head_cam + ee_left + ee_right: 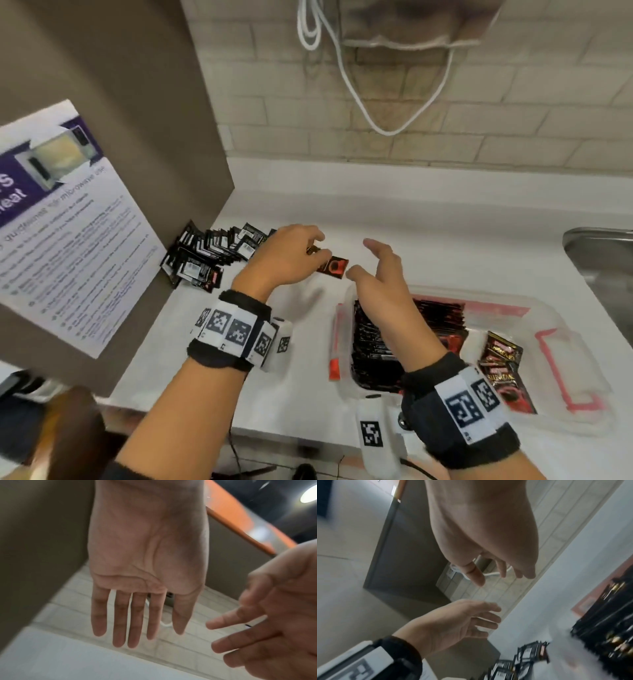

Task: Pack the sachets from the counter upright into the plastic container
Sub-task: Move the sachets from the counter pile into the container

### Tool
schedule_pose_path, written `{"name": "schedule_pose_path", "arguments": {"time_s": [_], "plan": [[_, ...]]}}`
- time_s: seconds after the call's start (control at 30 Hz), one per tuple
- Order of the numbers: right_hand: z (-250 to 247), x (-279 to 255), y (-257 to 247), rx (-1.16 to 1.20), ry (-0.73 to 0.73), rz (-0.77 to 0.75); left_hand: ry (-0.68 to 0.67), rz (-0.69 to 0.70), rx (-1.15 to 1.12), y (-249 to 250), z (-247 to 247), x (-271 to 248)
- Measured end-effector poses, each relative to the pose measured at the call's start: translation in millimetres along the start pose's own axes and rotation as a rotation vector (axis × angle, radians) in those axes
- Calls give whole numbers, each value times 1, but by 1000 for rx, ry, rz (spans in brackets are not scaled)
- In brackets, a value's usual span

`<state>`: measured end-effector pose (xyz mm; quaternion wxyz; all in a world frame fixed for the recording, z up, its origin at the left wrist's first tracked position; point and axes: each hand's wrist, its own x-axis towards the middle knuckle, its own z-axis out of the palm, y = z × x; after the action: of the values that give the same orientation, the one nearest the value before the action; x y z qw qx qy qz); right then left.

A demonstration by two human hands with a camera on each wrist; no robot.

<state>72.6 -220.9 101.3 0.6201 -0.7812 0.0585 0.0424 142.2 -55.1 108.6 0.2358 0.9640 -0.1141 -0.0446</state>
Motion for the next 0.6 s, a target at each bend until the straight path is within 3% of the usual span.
{"name": "schedule_pose_path", "arguments": {"time_s": [0.2, 0.3, 0.4, 0.6], "plan": [[77, 17, -4, -167, -330, 4, 372, -517, -224, -104, -2, -31], [116, 30, -1, -225, -502, 52, 496, -713, -286, -141, 1, -48], [153, 44, 7, -267, -596, 89, 547, -815, -362, -167, 7, -59], [208, 67, 24, -320, -650, 101, 505, -918, -426, -189, 19, -55]]}}
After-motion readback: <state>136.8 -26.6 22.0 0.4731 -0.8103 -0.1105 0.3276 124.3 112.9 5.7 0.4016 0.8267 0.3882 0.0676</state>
